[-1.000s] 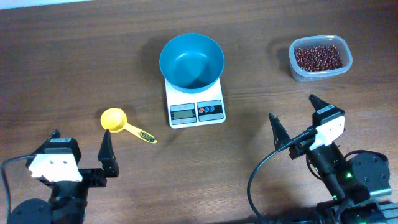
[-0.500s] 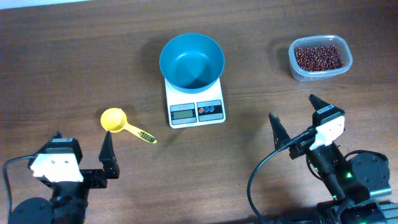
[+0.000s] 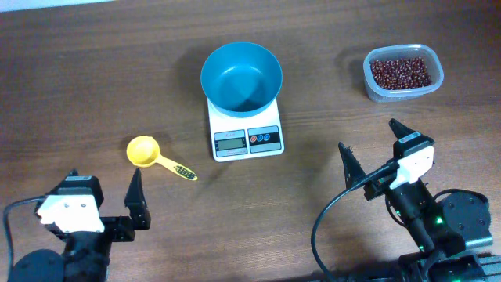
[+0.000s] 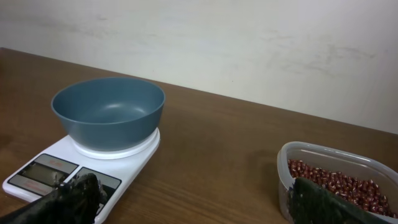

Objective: Scoop item into bowl and weigh 50g on scale

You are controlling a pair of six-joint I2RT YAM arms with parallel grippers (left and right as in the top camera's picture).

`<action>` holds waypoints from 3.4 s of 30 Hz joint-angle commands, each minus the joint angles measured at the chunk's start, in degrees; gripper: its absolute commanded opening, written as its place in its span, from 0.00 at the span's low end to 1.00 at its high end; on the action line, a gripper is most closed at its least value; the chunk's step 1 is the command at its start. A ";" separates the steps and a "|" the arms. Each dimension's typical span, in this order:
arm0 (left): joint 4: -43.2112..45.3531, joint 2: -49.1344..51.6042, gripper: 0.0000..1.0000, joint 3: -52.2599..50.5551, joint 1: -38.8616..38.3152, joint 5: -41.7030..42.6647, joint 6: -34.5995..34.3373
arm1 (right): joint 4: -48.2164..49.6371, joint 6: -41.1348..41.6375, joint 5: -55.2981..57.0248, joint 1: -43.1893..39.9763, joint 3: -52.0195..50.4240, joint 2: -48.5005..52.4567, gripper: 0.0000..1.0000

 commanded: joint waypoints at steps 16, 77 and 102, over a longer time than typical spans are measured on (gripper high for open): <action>-2.64 7.37 0.99 8.31 0.35 2.89 -1.01 | -0.13 0.07 -0.09 0.48 -0.37 -0.37 0.99; -34.18 53.46 0.99 48.61 0.33 37.53 -2.51 | -0.13 0.07 -0.09 0.48 -0.37 -0.37 0.99; -36.70 53.46 0.99 48.61 0.35 13.94 -23.47 | -0.13 0.07 -0.09 0.48 -0.37 -0.37 0.99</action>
